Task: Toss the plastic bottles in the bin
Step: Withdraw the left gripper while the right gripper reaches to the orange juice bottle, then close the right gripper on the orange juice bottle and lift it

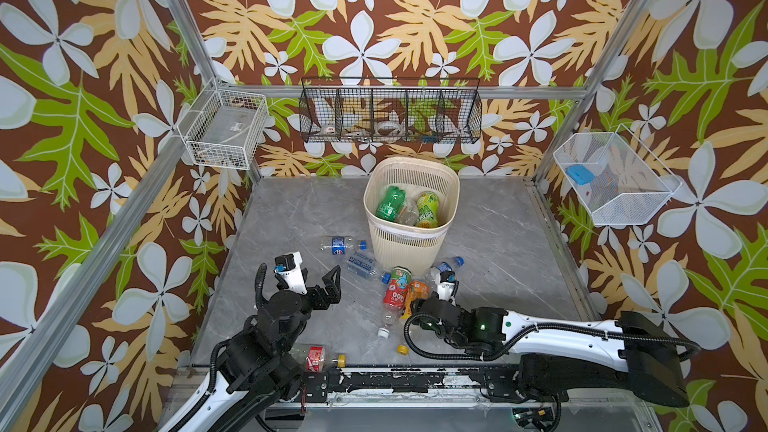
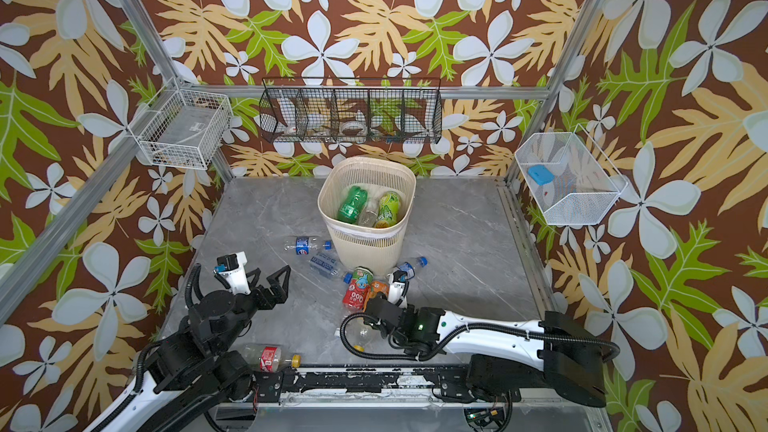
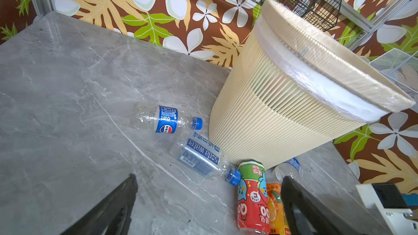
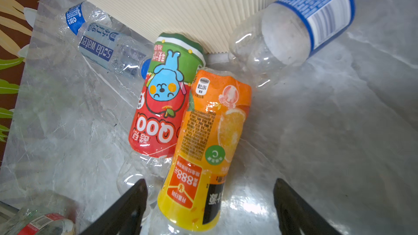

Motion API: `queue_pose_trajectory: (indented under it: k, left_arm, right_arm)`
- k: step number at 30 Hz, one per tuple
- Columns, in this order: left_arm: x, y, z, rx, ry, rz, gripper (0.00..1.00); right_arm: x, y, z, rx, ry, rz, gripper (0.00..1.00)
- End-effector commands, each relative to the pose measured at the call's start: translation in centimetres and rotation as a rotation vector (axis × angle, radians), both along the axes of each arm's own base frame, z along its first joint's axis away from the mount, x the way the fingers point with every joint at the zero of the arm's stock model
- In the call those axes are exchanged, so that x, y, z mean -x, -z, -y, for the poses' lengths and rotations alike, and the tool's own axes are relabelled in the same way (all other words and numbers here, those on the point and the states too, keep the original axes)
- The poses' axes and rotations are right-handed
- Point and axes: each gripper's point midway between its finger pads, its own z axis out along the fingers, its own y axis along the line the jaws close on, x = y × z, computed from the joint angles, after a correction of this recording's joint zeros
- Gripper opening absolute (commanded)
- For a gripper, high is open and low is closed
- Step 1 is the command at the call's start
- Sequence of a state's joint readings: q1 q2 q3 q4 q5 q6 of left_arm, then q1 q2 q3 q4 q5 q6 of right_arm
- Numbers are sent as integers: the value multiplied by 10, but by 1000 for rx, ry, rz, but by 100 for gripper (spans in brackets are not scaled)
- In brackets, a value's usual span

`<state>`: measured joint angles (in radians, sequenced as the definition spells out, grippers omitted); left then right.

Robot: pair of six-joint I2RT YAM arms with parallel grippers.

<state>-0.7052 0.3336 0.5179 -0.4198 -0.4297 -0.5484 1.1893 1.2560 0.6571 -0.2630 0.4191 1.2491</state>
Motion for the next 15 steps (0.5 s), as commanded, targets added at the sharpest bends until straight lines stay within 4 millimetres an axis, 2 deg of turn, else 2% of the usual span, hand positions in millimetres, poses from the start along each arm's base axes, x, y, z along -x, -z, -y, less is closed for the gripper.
queue_pose_trajectory:
  k: [1,15]
  left_arm:
    - [0,-4,0,23,-2,9,100]
    - [1,-2,-6,37,-30,10,100]
  right_arm:
    - [-7,-4,-14,-30,7,19,86]
    - [-17,45,-25,38,19,-81,76]
